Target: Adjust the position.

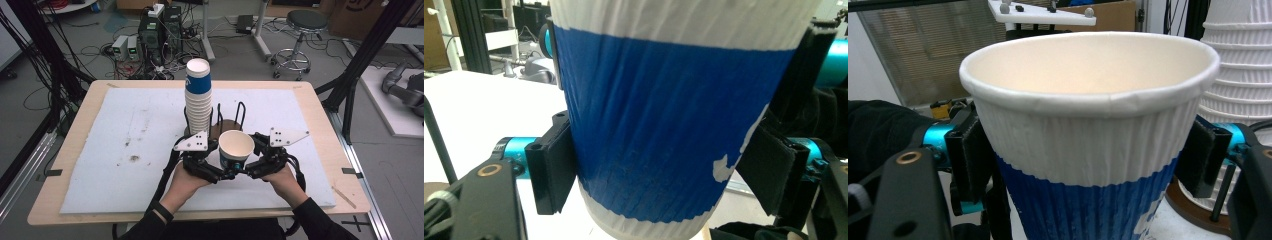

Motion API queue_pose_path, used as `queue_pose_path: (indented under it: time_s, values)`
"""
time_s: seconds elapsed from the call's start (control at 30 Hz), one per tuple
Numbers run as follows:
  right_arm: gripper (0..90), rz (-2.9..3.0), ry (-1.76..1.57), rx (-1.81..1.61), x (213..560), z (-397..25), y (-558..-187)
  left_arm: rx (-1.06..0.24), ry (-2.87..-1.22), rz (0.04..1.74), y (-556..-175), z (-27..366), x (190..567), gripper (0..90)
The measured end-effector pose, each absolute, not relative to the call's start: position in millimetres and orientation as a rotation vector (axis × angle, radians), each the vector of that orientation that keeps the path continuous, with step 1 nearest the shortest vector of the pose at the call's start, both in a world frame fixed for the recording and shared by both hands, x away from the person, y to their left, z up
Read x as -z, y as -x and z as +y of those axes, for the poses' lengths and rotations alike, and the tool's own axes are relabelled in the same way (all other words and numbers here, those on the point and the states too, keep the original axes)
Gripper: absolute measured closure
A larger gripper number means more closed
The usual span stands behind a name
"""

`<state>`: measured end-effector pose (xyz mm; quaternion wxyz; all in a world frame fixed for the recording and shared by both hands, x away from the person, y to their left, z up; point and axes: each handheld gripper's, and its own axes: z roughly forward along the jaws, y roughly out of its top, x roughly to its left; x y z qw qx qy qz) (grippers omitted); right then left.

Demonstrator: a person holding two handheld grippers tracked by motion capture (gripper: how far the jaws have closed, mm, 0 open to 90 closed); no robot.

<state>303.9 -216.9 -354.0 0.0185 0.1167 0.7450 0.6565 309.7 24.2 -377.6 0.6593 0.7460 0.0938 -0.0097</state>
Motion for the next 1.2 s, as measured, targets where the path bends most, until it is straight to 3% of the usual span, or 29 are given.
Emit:
queue_pose_path:
  time_s: [1.2]
  values:
    - [18.3, 2.307, -0.388, -2.057, 353.1, -216.4, -305.0, 0.012, -1.714, 0.192, -311.8, 22.8, 384.0, 27.2]
